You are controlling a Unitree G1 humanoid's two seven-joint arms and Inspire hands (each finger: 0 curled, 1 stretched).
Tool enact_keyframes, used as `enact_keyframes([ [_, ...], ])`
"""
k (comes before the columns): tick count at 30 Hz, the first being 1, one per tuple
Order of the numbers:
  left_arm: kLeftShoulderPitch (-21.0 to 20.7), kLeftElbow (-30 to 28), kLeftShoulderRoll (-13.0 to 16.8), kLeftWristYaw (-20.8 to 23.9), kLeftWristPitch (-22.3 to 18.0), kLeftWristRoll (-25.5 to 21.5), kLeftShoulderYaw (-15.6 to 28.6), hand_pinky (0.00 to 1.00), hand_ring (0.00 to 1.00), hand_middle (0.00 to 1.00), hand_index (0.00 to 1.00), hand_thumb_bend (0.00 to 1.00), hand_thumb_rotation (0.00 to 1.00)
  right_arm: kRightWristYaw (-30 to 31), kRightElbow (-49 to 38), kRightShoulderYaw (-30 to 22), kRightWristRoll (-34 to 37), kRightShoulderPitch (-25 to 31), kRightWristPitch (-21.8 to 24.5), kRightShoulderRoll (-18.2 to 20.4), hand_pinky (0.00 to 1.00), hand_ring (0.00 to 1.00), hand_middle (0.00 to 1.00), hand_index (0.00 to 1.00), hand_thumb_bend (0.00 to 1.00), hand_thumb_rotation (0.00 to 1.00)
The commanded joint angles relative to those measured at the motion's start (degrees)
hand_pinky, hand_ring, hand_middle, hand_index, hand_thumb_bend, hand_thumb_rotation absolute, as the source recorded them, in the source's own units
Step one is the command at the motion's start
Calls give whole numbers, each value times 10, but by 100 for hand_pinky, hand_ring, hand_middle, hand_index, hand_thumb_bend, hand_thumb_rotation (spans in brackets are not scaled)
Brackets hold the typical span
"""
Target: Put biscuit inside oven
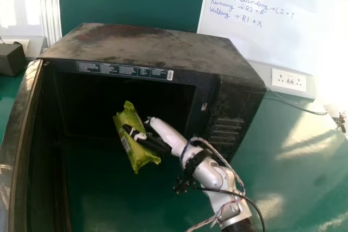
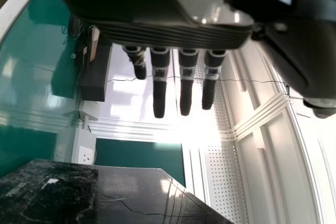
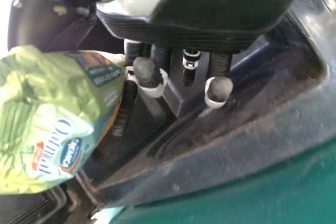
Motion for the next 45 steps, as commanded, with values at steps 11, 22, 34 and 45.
enact_keyframes([
  [11, 43, -16, -29, 5, 4, 0, -23, 42, 50, 56, 84, 74, 73, -31, 99, 18, -23, -89, -41, 21, 0, 0, 0, 8, 71, 0],
  [22, 39, -5, -18, 0, -9, -1, -25, 25, 37, 47, 85, 72, 68, -48, 186, 17, -21, -145, -60, 41, 0, 0, 0, 8, 70, 0],
  [34, 38, 0, -16, -5, -19, -5, -27, 26, 37, 47, 85, 72, 68, -100, 327, 28, -43, -229, -74, 66, 0, 0, 0, 8, 70, 0],
  [45, 47, -2, -23, -3, -18, -2, -34, 27, 36, 47, 85, 71, 66, -151, 446, 39, -55, -282, -91, 80, 0, 0, 0, 8, 73, 0],
])
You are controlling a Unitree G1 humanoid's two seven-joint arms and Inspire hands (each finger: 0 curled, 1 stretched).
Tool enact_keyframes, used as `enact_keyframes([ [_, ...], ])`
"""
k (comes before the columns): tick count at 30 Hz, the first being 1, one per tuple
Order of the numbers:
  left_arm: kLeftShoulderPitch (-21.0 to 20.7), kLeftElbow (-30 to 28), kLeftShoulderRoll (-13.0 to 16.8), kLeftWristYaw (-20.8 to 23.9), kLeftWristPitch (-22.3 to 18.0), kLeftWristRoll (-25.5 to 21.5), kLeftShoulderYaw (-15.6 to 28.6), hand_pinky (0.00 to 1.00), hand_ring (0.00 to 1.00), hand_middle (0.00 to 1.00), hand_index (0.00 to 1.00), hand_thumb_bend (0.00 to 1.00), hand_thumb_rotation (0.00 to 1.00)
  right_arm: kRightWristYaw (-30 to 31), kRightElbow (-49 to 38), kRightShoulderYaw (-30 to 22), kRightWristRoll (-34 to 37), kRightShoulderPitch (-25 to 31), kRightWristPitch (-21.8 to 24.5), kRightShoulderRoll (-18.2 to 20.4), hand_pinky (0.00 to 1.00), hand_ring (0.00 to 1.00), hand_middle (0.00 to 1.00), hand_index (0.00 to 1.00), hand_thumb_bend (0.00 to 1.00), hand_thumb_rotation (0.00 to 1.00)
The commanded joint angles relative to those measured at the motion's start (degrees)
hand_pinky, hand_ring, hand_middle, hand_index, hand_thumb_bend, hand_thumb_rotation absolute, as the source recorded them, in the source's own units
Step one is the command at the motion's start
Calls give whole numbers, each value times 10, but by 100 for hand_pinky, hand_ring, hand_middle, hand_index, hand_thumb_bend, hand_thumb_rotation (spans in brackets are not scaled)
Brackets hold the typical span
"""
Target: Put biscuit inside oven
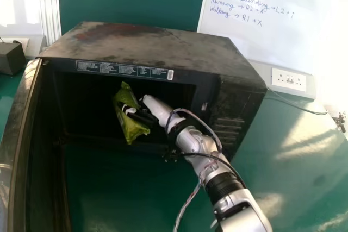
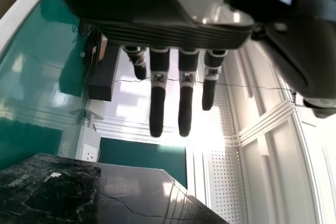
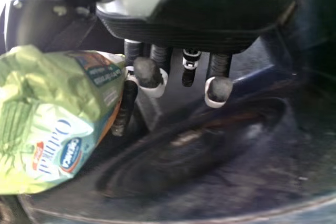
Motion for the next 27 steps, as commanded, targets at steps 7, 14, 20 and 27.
enact_keyframes([
  [7, 22, -1, -22, 0, -4, 1, -6, 17, 24, 36, 86, 71, 63, -36, 67, 3, -3, -49, -8, 15, 0, 0, 0, 8, 71, 0],
  [14, 16, 6, -20, -4, -12, -1, -2, 34, 43, 52, 85, 72, 65, -63, 100, 12, -16, -66, 1, 21, 0, 0, 0, 9, 71, 0],
  [20, 24, -1, -22, 1, -5, -2, -12, 30, 38, 47, 84, 73, 65, -92, 119, 23, -29, -69, 9, 28, 0, 0, 0, 9, 74, 0],
  [27, 23, 4, -17, -7, -11, -9, -14, 33, 41, 52, 85, 73, 63, -94, 131, 26, -35, -72, 19, 34, 0, 0, 0, 9, 74, 0],
])
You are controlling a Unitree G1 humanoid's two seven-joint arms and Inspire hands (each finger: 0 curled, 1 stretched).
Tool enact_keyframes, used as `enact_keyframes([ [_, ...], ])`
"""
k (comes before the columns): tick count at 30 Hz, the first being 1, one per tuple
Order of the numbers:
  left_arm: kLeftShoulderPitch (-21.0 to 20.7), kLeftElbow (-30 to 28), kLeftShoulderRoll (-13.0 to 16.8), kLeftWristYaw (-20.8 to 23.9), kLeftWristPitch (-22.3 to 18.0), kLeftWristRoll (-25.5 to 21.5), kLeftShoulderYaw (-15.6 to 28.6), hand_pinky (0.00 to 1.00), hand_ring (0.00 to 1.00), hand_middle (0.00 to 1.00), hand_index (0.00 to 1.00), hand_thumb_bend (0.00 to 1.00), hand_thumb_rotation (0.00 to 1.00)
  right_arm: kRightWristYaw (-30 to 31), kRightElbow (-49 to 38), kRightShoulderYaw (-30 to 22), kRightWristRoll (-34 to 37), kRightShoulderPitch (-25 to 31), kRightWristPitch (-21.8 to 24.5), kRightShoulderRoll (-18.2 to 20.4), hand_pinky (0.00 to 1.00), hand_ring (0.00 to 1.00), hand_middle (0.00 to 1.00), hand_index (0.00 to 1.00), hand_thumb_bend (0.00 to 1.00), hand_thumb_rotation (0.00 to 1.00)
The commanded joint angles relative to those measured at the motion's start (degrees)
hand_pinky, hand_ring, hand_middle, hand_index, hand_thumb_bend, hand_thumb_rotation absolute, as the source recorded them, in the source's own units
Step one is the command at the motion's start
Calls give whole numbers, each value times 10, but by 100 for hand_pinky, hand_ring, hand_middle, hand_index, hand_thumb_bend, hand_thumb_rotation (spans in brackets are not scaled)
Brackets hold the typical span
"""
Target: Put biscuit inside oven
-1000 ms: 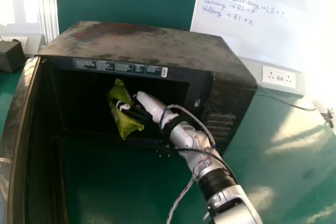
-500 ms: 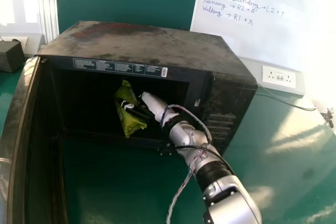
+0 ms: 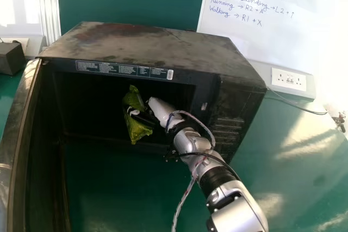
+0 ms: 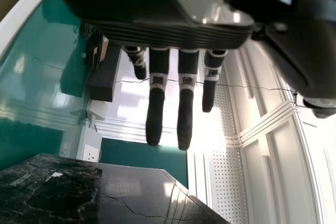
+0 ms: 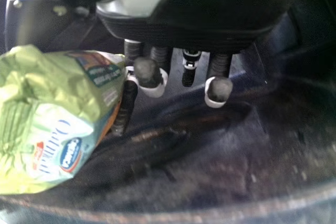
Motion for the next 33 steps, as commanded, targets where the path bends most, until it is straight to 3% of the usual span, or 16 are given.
enact_keyframes([
  [1, 21, -3, -17, -3, -2, -7, -10, 35, 41, 52, 85, 73, 63, -10, 3, 1, -2, -22, 3, 4, 0, 0, 0, 9, 74, 0],
  [6, 26, -4, -26, 8, -5, 9, -8, 47, 49, 55, 85, 74, 64, -15, 8, 6, -7, -22, 5, 7, 0, 0, 0, 8, 76, 0],
  [11, 23, -1, -18, 2, -14, 2, -13, 42, 46, 54, 84, 74, 65, -21, 11, 10, -13, -22, 11, 13, 0, 0, 0, 9, 74, 0],
  [14, 25, -1, -19, 2, -14, 4, -14, 31, 37, 46, 84, 73, 63, -20, 13, 7, -9, -21, 15, 20, 0, 0, 0, 9, 73, 0],
  [20, 22, 5, -21, 3, -22, 12, -9, 29, 38, 50, 85, 74, 63, -16, 15, 4, -6, -23, 20, 30, 0, 0, 0, 9, 72, 0],
  [25, 24, 5, -22, 6, -23, 12, -14, 42, 55, 63, 84, 75, 65, -12, 18, -1, -1, -26, 22, 34, 0, 0, 0, 9, 72, 0],
  [27, 23, 6, -22, 5, -24, 12, -14, 42, 55, 63, 84, 75, 65, -15, 20, -4, 1, -27, 24, 38, 0, 0, 0, 9, 73, 0],
  [33, 24, 8, -23, 3, -28, 16, -15, 56, 64, 70, 84, 75, 67, -20, 26, 7, -11, -32, 32, 46, 0, 0, 0, 9, 73, 0],
])
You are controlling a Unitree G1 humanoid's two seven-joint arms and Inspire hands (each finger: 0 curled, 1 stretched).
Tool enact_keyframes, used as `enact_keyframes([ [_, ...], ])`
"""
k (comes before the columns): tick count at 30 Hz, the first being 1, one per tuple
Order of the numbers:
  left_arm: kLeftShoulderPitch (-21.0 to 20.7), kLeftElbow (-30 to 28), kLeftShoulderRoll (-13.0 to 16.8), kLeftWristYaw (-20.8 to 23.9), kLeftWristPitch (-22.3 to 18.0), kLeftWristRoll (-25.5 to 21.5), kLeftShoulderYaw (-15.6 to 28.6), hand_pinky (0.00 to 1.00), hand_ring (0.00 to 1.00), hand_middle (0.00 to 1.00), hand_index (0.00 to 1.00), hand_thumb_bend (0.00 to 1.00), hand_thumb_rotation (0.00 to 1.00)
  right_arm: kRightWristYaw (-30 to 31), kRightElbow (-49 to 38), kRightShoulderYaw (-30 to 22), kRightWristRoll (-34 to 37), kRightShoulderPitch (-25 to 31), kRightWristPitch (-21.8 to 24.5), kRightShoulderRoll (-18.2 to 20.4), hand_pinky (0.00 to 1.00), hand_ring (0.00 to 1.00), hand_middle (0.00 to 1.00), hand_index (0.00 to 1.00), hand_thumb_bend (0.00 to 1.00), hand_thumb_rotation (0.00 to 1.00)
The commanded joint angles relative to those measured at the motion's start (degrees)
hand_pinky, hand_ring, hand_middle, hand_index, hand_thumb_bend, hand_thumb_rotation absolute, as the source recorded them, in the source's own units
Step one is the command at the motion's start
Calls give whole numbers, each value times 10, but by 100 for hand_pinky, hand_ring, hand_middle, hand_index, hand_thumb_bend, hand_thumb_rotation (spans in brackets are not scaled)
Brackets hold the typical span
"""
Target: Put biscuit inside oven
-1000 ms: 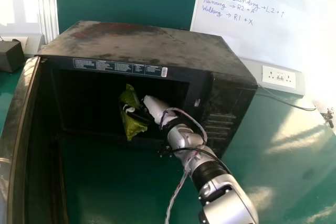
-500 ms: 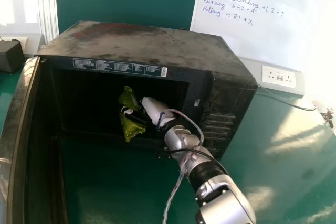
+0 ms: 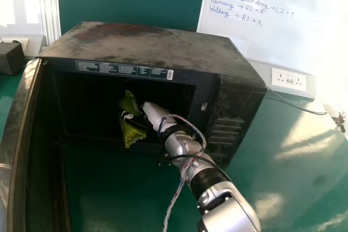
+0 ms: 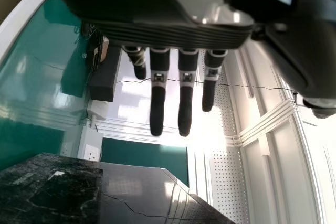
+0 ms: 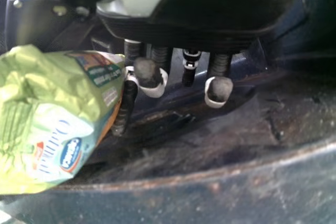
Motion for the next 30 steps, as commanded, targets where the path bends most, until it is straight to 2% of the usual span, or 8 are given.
enact_keyframes([
  [1, 16, 4, -23, 0, -12, 8, -1, 58, 65, 71, 84, 75, 68, -7, 1, 4, -4, -24, 4, 7, 0, 0, 0, 8, 72, 0],
  [7, 19, 4, -19, 4, -13, 6, -7, 51, 59, 67, 84, 75, 68, -9, 3, 8, -12, -27, 8, 10, 0, 0, 0, 9, 72, 0],
  [9, 18, 6, -18, 2, -16, 4, -7, 68, 64, 70, 84, 75, 69, -10, 3, 8, -13, -28, 9, 11, 0, 0, 0, 9, 72, 0],
  [17, 17, 7, -17, 6, -17, 8, -7, 87, 67, 70, 84, 74, 67, -13, 5, 5, -13, -26, 6, 13, 0, 0, 0, 9, 72, 0],
  [20, 19, 7, -14, 6, -14, 2, -11, 77, 66, 70, 84, 74, 68, -18, 7, 9, -18, -26, 7, 13, 0, 0, 0, 9, 73, 0],
  [27, 16, 17, -27, 18, -24, 37, 10, 84, 72, 75, 85, 74, 66, -13, 8, -8, -3, -25, 8, 13, 0, 0, 2, 12, 71, 0],
  [29, 21, 14, -22, 20, -22, 36, 2, 76, 69, 73, 85, 74, 64, -13, 8, -10, -3, -24, 7, 12, 0, 0, 5, 17, 70, 0],
  [30, 21, 14, -17, 18, -23, 32, -2, 74, 69, 73, 85, 74, 64, -13, 8, -11, -4, -24, 7, 12, 0, 0, 6, 32, 61, 2],
])
